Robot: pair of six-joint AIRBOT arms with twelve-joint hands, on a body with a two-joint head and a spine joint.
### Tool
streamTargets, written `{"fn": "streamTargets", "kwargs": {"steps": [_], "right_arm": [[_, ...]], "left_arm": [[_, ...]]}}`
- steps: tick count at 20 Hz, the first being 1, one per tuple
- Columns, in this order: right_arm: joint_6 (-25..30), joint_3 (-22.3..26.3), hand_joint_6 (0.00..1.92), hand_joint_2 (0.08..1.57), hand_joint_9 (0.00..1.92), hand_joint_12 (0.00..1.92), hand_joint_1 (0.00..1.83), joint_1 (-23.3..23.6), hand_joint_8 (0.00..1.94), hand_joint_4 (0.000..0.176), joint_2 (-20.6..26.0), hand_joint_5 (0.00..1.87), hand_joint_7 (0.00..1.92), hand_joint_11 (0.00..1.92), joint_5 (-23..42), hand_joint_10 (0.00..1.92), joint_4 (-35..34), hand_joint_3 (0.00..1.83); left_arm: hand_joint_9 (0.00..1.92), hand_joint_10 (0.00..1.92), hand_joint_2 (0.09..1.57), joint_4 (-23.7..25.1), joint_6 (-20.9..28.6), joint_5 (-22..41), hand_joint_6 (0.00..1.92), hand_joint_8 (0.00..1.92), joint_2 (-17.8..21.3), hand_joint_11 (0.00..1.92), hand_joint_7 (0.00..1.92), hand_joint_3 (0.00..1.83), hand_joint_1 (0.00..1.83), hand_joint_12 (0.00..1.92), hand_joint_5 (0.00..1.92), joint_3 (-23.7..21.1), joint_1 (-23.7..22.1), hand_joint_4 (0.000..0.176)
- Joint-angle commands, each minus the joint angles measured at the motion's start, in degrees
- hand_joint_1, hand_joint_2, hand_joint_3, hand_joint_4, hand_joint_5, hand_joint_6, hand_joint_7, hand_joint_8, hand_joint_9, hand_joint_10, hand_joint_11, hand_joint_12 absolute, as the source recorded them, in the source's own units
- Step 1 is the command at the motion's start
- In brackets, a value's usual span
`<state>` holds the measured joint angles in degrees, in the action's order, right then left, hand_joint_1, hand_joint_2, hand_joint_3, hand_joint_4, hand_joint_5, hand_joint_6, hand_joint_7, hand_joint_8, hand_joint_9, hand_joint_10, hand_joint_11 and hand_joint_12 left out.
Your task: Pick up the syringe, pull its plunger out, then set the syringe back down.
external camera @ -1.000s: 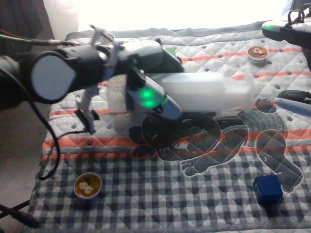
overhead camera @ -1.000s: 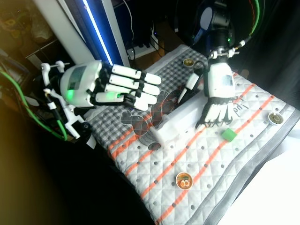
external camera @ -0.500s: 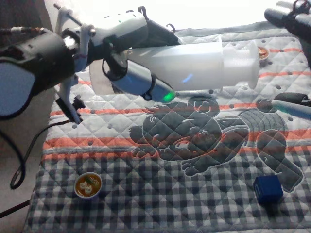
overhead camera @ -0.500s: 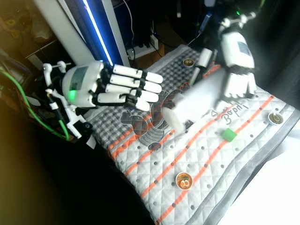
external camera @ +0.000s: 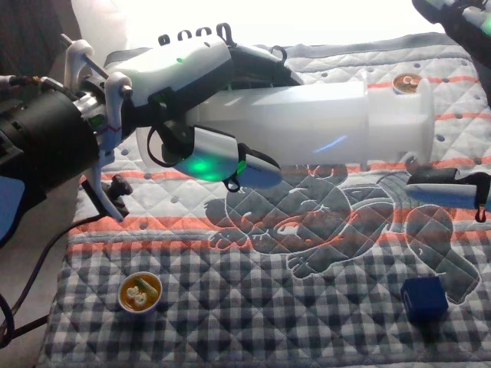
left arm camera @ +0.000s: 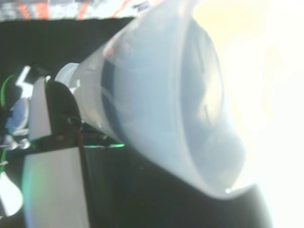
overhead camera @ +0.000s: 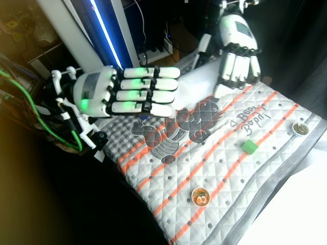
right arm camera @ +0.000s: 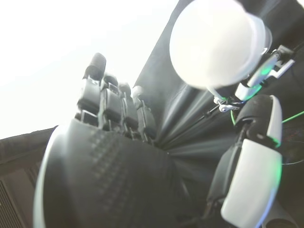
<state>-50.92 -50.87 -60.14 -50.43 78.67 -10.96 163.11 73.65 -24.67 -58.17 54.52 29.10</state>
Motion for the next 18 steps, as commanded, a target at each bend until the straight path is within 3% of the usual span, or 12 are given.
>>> {"fn": "streamTargets", "kwargs": {"steps": [1, 4, 5, 7, 10, 11, 12, 13, 14, 15, 17, 18], "right_arm": [[0.4, -0.25, 0.01, 0.8, 0.08, 0.56, 0.88, 0.94, 0.01, 0.03, -0.4, 0.14, 0.1, 0.0, 5.73, 0.01, 0.48, 0.01], [0.4, -1.07, 0.03, 0.87, 0.24, 0.93, 0.95, 1.96, 0.02, 0.02, -1.81, 0.32, 0.27, 0.0, 3.12, 0.04, 1.01, 0.01], [0.4, -1.33, 0.03, 0.88, 0.31, 1.03, 1.01, 2.2, 0.01, 0.0, -2.2, 0.38, 0.34, 0.0, 2.38, 0.04, 1.09, 0.0], [0.4, -1.64, 0.04, 0.9, 0.38, 1.14, 1.1, 2.37, 0.02, 0.0, -2.64, 0.44, 0.41, 0.0, 1.39, 0.05, 1.1, 0.01], [0.4, -2.08, 0.08, 0.92, 0.52, 1.32, 1.22, 2.63, 0.07, 0.0, -3.39, 0.56, 0.57, 0.03, 0.37, 0.12, 1.12, 0.01], [0.4, -2.09, 0.2, 0.94, 0.56, 1.35, 1.24, 2.65, 0.22, 0.0, -3.44, 0.65, 0.68, 0.2, 0.31, 0.47, 1.19, 0.0], [0.4, -2.09, 0.47, 0.95, 0.61, 1.31, 1.2, 2.67, 0.48, 0.0, -3.44, 0.71, 0.76, 0.42, 0.31, 0.8, 1.27, 0.0], [0.4, -2.09, 1.0, 1.1, 0.64, 1.43, 1.13, 2.73, 0.92, 0.0, -3.44, 0.87, 0.77, 0.49, 0.31, 1.11, 1.36, 0.01], [0.4, -2.08, 1.24, 1.16, 0.66, 1.54, 1.17, 2.89, 1.11, 0.0, -3.44, 0.87, 0.83, 0.52, 0.32, 1.25, 1.54, 0.01], [0.4, -2.07, 1.27, 1.17, 0.74, 1.64, 1.18, 2.96, 1.18, 0.004, -3.44, 0.87, 0.84, 0.61, 0.32, 1.34, 1.65, 0.01], [0.4, -2.07, 1.35, 1.2, 0.77, 1.73, 1.16, 3.1, 1.26, 0.029, -3.44, 0.79, 0.83, 0.71, 0.33, 1.43, 1.81, 0.01], [0.4, -2.07, 1.41, 1.22, 0.8, 1.74, 1.15, 3.12, 1.28, 0.028, -3.43, 0.75, 0.83, 0.75, 0.33, 1.46, 1.91, 0.01]], "left_arm": [[0.37, 1.48, 1.25, 1.72, 0.73, -9.44, 1.23, 1.52, 0.65, 0.21, 0.6, 0.0, 1.18, 1.92, 0.87, -0.45, -0.35, 0.0], [0.31, 1.46, 1.26, 2.2, 0.77, -10.7, 1.28, 1.51, 1.23, 0.14, 0.59, 0.0, 1.17, 1.92, 0.84, -1.33, -0.01, 0.0], [0.32, 1.51, 1.26, 2.47, 0.97, -11.1, 1.28, 1.52, 1.4, 0.19, 0.59, 0.0, 1.17, 1.92, 0.84, -1.61, -0.01, 0.0], [0.38, 1.51, 1.24, 3.66, 2.22, -12.0, 1.25, 1.49, 1.7, 0.24, 0.63, 0.0, 1.17, 1.92, 0.84, -2.07, 0.0, 0.0], [0.4, 1.35, 1.25, 5.0, 4.15, -12.73, 1.34, 1.43, 1.83, 0.18, 0.63, 0.0, 1.16, 1.92, 0.82, -2.24, 0.04, 0.0], [0.4, 1.31, 1.25, 5.0, 4.15, -12.73, 1.35, 1.43, 1.84, 0.17, 0.63, 0.0, 1.16, 1.92, 0.82, -2.24, 0.05, 0.0], [0.42, 1.31, 1.25, 4.98, 4.18, -12.73, 1.32, 1.43, 1.87, 0.2, 0.64, 0.0, 1.16, 1.92, 0.83, -2.23, 0.08, 0.0], [0.45, 1.3, 1.23, 4.8, 4.19, -12.73, 1.27, 1.41, 1.9, 0.22, 0.66, 0.0, 1.18, 1.91, 0.86, -2.21, 0.11, 0.0], [0.45, 1.29, 1.23, 4.6, 4.2, -12.73, 1.25, 1.4, 1.94, 0.21, 0.66, 0.0, 1.18, 1.89, 0.87, -2.15, 0.16, 0.0], [0.46, 1.31, 1.22, 4.45, 4.2, -12.73, 1.22, 1.41, 1.96, 0.23, 0.66, 0.0, 1.19, 1.9, 0.89, -2.11, 0.2, 0.0], [0.43, 1.37, 1.23, 3.94, 4.2, -12.74, 1.24, 1.44, 2.0, 0.21, 0.65, 0.0, 1.18, 1.92, 0.87, -1.92, 0.35, 0.0], [0.42, 1.38, 1.23, 3.62, 4.21, -12.79, 1.24, 1.44, 2.04, 0.2, 0.65, 0.0, 1.18, 1.92, 0.86, -1.81, 0.47, 0.0]]}}
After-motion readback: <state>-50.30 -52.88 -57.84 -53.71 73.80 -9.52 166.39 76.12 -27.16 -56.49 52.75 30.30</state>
